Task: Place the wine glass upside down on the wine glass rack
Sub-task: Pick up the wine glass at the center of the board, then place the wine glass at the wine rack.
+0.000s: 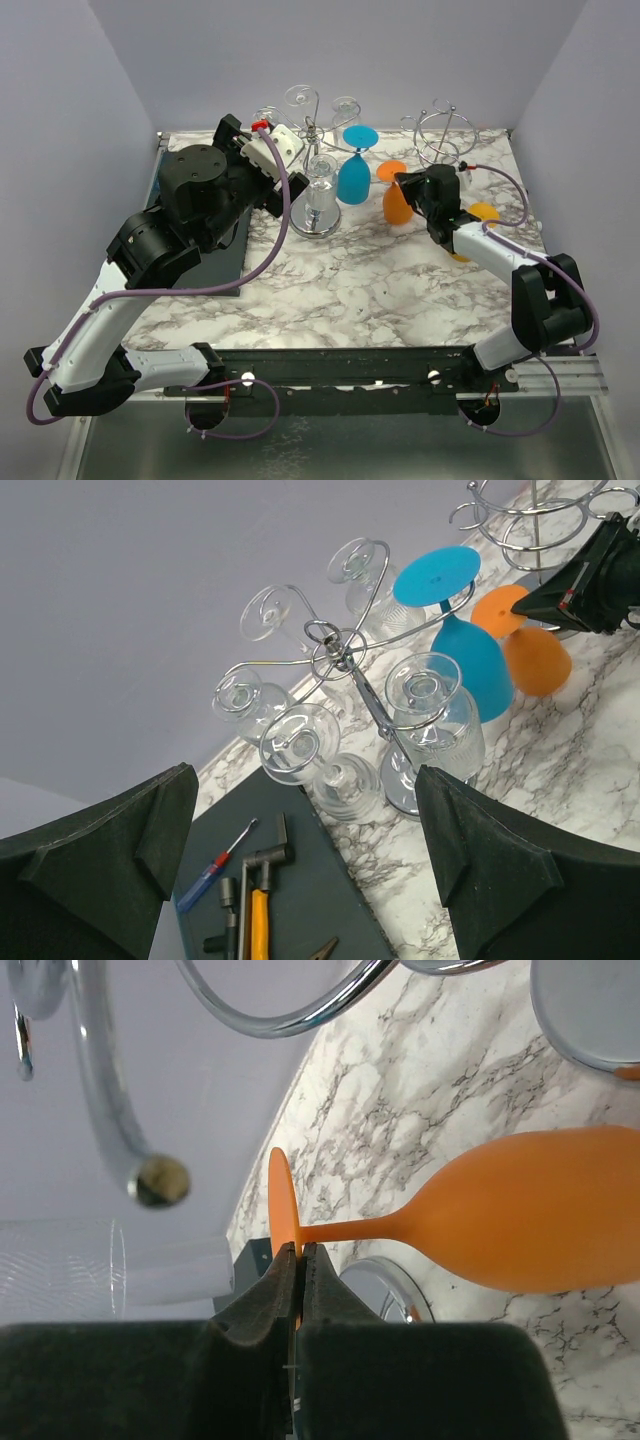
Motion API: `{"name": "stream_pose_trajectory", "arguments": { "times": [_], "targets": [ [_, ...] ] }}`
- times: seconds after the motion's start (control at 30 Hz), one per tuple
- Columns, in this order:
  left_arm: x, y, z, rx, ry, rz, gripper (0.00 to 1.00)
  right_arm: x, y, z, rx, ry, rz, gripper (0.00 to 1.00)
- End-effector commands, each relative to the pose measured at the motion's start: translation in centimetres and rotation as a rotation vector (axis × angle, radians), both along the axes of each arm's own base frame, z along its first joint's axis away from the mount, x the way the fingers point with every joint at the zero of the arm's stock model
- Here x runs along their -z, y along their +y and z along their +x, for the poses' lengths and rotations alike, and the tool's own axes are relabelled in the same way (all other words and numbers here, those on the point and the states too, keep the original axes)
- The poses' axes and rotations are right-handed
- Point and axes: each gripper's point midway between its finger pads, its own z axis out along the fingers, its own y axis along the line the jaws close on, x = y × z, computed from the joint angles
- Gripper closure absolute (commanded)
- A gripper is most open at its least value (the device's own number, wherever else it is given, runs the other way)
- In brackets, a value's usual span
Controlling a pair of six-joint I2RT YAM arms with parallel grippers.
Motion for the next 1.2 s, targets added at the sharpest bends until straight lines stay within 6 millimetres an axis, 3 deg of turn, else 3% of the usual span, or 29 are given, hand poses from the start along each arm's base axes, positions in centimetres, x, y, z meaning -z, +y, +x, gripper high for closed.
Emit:
{"name": "stream_pose_trajectory", "arguments": {
  "times": [0.0,0.5,0.73,1.13,1.17],
  "targets": [
    [-0.4,0.5,-0.2,-0.005,-0.011,-0.01,0.01,-1.4,0.1,0.8,-0.003,-0.049,0.007,1.0],
    [-0.1,0.4,-0.2,-0.005,-0.004,-0.011,0.01,-10.3,2.6,4.1,-0.087,-0.282,0.087,0.99],
    [0.0,0.4,-0.2,-0.004,-0.003,-0.009,0.01,-12.7,3.4,5.5,-0.106,-0.355,0.16,0.99],
    [0.2,0.4,-0.2,-0.004,0.001,-0.013,0.01,-16.4,1.2,6.5,0.011,-0.471,0.295,0.99],
    [-0.6,1.3,-1.1,-0.003,-0.02,-0.039,0.01,-16.6,1.1,6.5,0.018,-0.473,0.298,0.99]
  ]
}}
